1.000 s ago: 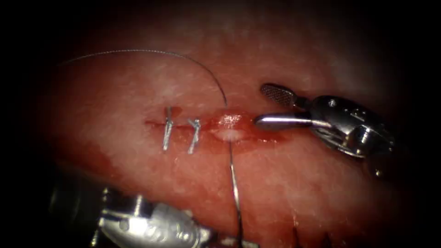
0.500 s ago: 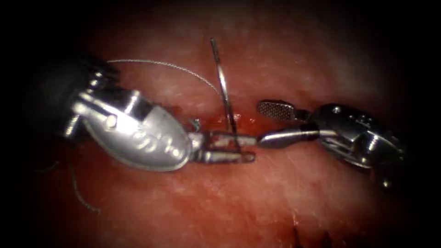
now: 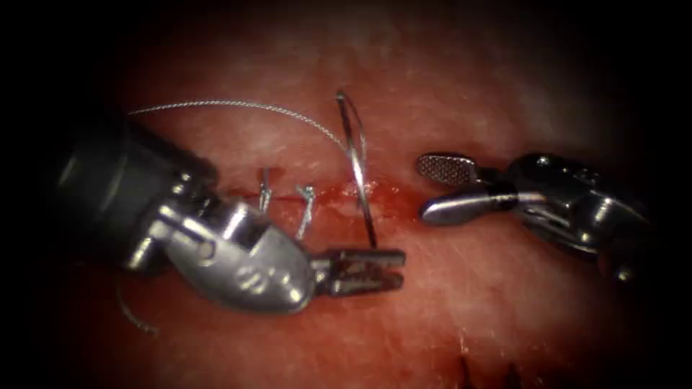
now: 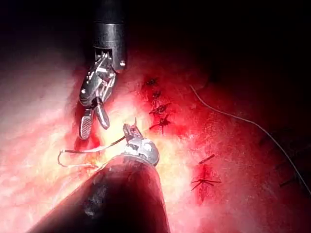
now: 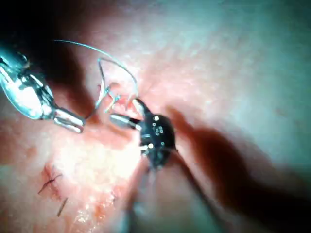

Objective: Wound Closure

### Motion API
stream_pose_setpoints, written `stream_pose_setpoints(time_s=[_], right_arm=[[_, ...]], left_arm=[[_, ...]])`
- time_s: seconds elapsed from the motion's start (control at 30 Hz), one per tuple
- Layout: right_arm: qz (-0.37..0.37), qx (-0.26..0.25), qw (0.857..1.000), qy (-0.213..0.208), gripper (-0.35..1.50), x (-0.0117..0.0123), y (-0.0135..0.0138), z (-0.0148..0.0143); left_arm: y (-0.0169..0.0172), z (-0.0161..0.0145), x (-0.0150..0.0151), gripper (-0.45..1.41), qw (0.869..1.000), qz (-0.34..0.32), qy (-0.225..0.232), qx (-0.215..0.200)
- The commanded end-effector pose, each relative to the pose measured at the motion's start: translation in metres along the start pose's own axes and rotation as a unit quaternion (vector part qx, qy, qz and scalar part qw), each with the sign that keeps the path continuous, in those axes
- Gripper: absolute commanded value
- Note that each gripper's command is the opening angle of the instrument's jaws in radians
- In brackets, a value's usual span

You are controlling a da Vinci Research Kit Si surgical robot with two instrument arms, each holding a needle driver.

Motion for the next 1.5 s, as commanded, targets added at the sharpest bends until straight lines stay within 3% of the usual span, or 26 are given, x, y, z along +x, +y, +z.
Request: stream_pose_setpoints(time_s=[0.03, 0.33, 0.77, 0.87, 0.93, 0.97, 1.0, 1.27, 1.3, 1.33, 1.37, 1.4, 1.43, 1.5], right_arm=[[0.004, 0.002, 1.0, 0.0, 0.79, -0.0009, -0.0003, 0.001], [0.023, -0.008, 0.998, -0.053, 0.69, -0.0006, -0.0005, 0.0028], [0.033, 0.005, 0.997, -0.066, 0.59, 0.0004, -0.0003, 0.0052], [0.033, 0.004, 0.997, -0.068, 0.49, 0.0005, -0.0003, 0.0054], [0.032, 0.004, 0.997, -0.068, -0.15, 0.0004, -0.0002, 0.0055], [0.032, 0.004, 0.997, -0.068, -0.15, 0.0004, -0.0002, 0.0055], [0.034, 0.004, 0.997, -0.068, -0.35, 0.0001, -0.0001, 0.0058], [0.025, 0.0, 0.997, -0.078, -0.35, -0.0011, 0.0005, 0.0062], [0.024, -0.003, 0.997, -0.076, -0.35, -0.001, 0.0006, 0.006], [0.019, -0.007, 0.997, -0.073, -0.35, -0.0008, 0.0008, 0.0056], [0.019, -0.007, 0.997, -0.073, -0.35, -0.0008, 0.0008, 0.0056], [0.007, -0.015, 0.998, -0.066, -0.35, -0.0004, 0.001, 0.0049], [-0.001, -0.022, 0.998, -0.061, -0.35, -0.0002, 0.0012, 0.0044], [-0.007, -0.026, 0.998, -0.056, -0.35, 0.0, 0.0013, 0.004]], left_arm=[[0.0011, 0.0003, -0.0001, -0.45, 1.0, 0.001, 0.001, -0.004], [0.0031, 0.0027, -0.0003, -0.45, 0.998, 0.061, -0.025, -0.004], [0.0036, 0.0031, -0.0005, -0.45, 0.997, 0.074, -0.032, -0.006], [0.0036, 0.0031, -0.0005, -0.45, 0.996, 0.077, -0.033, -0.006], [0.0037, 0.0032, -0.0005, -0.45, 0.996, 0.077, -0.033, -0.006], [0.0037, 0.0032, -0.0005, -0.45, 0.996, 0.077, -0.033, -0.006], [0.0037, 0.0032, -0.0005, -0.45, 0.996, 0.077, -0.033, -0.006], [0.0034, 0.003, -0.0004, -0.45, 0.996, 0.077, -0.034, -0.006], [0.0033, 0.0029, -0.0004, -0.27, 0.997, 0.076, -0.033, -0.006], [0.0032, 0.0029, -0.0005, 0.17, 0.997, 0.073, -0.033, -0.006], [0.0032, 0.0029, -0.0005, 0.17, 0.997, 0.073, -0.033, -0.006], [0.003, 0.0028, -0.0005, 0.84, 0.999, 0.025, -0.033, -0.006], [0.0029, 0.0026, -0.0004, 1.08, 0.999, -0.029, -0.033, -0.004], [0.0027, 0.0025, -0.0003, 1.16, 0.997, -0.068, -0.032, -0.003]])
